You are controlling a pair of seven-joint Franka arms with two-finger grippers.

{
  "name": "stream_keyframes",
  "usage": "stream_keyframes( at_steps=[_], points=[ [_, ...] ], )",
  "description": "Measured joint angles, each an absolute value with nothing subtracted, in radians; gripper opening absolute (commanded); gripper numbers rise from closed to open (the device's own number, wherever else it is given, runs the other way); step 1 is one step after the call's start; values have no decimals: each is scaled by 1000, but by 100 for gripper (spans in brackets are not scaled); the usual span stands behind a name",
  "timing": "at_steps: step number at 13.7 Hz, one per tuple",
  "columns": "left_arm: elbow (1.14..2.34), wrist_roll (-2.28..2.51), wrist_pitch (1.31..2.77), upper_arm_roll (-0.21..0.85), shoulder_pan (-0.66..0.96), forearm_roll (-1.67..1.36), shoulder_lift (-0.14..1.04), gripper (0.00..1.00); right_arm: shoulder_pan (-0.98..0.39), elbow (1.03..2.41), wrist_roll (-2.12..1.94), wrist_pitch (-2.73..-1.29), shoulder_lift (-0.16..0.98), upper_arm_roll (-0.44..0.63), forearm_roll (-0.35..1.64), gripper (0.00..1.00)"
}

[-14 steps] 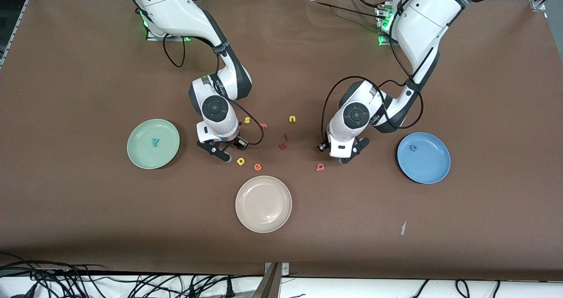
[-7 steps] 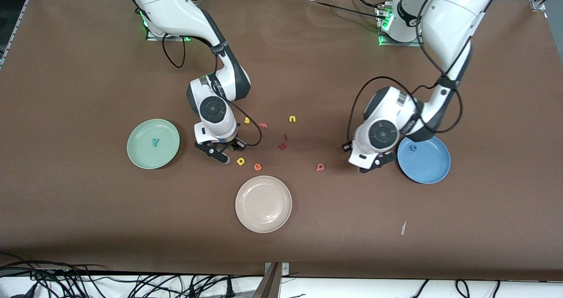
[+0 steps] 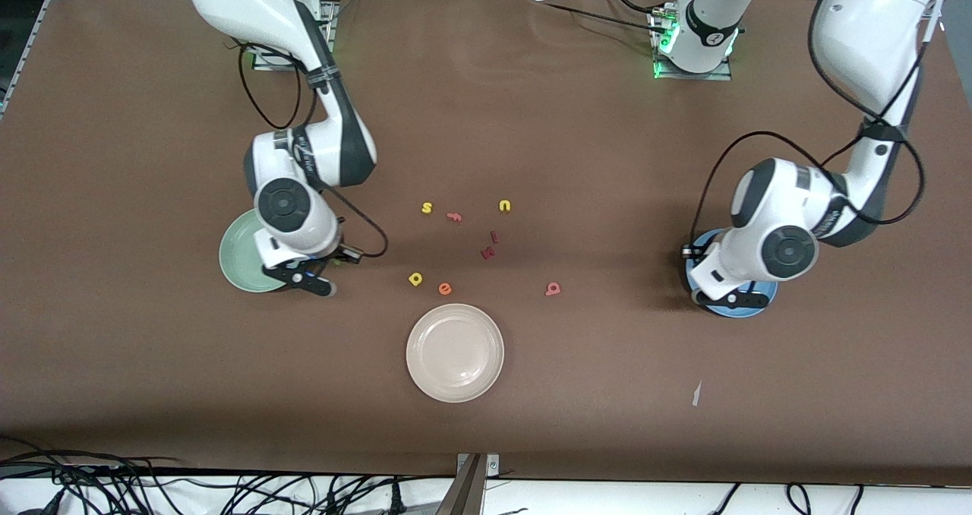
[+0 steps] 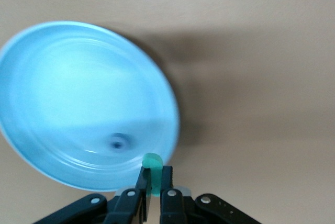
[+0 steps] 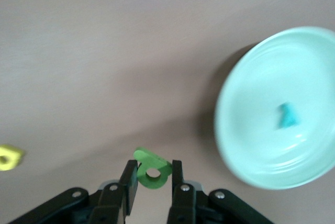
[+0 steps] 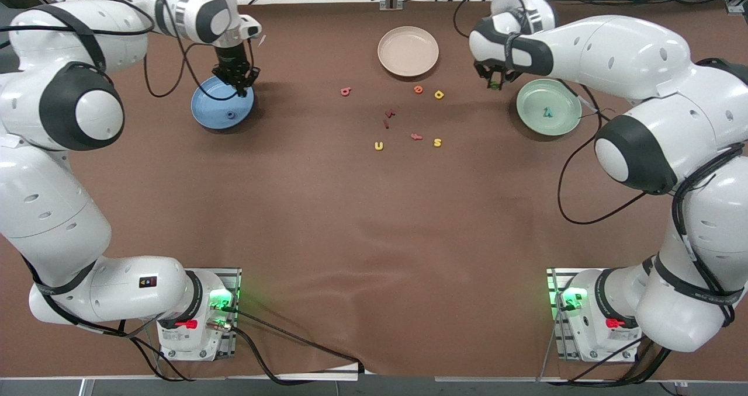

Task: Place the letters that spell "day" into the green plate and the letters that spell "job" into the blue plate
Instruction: 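Put green d on green plate while the left gripper puts teal letter on blue, then grasp yellow a with the right gripper while the left gripper grasps pink b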

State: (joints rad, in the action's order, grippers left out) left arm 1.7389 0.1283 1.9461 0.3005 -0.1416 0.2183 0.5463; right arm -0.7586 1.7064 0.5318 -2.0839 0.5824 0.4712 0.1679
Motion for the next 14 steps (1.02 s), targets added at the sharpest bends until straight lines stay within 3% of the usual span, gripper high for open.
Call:
stream_keyframes(
  at_steps=[2,3,4,5,7,8,9,10,14],
  points=[
    [1763,-5,1961,301,-187,249,536,0,-751,1728,431,-2070,583,524,185,9],
    [1793,-43,2010,301,-208,265,532,14,-737,1750,398,-2074,584,535,214,9],
    [1848,-65,2105,301,-228,280,522,70,-718,1775,355,-2081,585,538,242,9],
    [1915,-73,2206,301,-246,287,510,100,-697,1797,310,-2088,586,539,262,9],
    [1986,-74,2284,303,-260,293,488,100,-671,1848,264,-2126,587,539,274,13],
    [1985,-73,2278,305,-260,293,479,100,-667,1883,254,-2173,588,539,274,32],
    [1976,-68,2266,309,-259,285,467,100,-667,1915,252,-2221,589,539,274,80],
    [1962,-54,2253,316,-256,262,458,100,-668,1938,252,-2251,591,536,274,100],
    [1882,277,2238,328,-124,173,486,100,-677,1908,268,-2203,581,533,279,100]
  ],
)
